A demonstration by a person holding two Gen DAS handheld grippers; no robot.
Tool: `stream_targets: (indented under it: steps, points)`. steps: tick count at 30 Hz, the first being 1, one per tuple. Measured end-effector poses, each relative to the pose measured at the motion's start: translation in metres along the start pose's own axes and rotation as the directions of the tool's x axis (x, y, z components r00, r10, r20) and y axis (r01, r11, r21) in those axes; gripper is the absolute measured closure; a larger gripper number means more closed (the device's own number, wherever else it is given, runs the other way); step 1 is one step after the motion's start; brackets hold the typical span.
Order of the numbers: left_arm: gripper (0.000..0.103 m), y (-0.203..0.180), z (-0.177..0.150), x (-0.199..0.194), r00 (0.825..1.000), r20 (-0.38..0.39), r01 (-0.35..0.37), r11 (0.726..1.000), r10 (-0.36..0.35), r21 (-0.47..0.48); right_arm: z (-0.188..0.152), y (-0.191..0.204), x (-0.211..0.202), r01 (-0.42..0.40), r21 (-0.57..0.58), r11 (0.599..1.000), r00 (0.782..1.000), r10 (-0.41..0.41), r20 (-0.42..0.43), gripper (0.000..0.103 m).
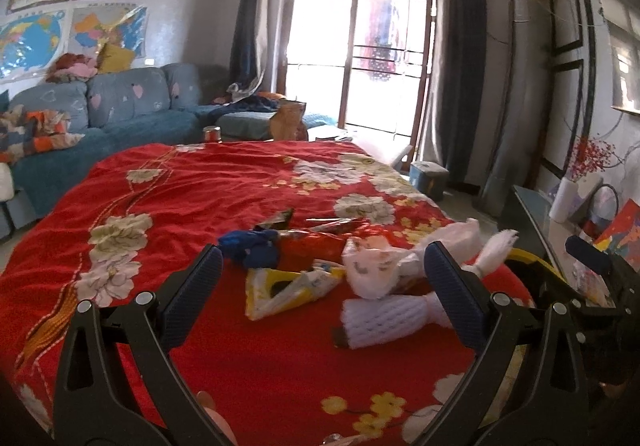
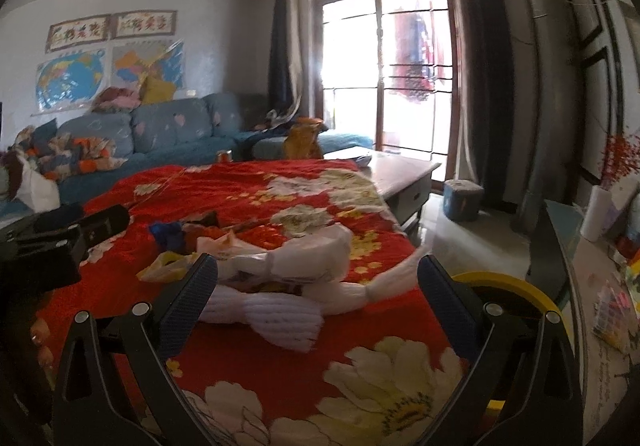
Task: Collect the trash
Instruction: 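Grasp the blue cloth with the left tool while the right tool grasps the white plastic bag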
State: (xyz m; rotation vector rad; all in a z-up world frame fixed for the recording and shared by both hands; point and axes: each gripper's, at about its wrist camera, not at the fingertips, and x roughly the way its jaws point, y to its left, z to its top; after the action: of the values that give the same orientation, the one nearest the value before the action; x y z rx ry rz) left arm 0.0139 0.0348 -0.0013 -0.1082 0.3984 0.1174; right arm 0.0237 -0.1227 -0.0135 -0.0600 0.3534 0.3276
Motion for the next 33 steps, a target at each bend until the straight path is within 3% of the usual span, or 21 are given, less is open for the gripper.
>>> stream_targets:
  steps: [9, 17, 22, 25, 29, 33]
  points:
    - [0.010, 0.038, 0.004, 0.024, 0.995, -0.057, -0.086, 0.995, 0.083, -0.055, 0.015, 0.000, 0.033, -0.048, 0.054, 0.997, 0.994, 0.053, -0.091, 0.006]
    - [0.010, 0.066, 0.007, 0.064, 0.990, -0.139, -0.041, 0.993, 0.026, -0.110, 0.020, -0.017, 0.060, -0.015, 0.087, 0.996, 0.987, 0.029, -0.159, 0.006]
    - [0.010, 0.076, 0.013, 0.104, 0.976, -0.216, -0.044, 0.993, 0.019, -0.109, 0.024, -0.032, 0.083, -0.003, 0.116, 0.993, 0.980, 0.026, -0.196, 0.006]
    - [0.010, 0.086, 0.012, 0.123, 0.970, -0.238, 0.006, 0.987, -0.044, -0.158, 0.024, -0.038, 0.092, 0.000, 0.129, 0.992, 0.976, 0.028, -0.216, 0.006]
    - [0.010, 0.096, 0.009, 0.141, 0.962, -0.266, 0.010, 0.980, -0.065, -0.200, 0.024, -0.048, 0.105, -0.002, 0.166, 0.986, 0.967, 0.045, -0.252, 0.006]
    - [0.010, 0.108, 0.002, 0.152, 0.953, -0.278, 0.045, 0.962, -0.122, -0.268, 0.023, -0.055, 0.121, -0.023, 0.203, 0.979, 0.953, 0.083, -0.291, 0.018]
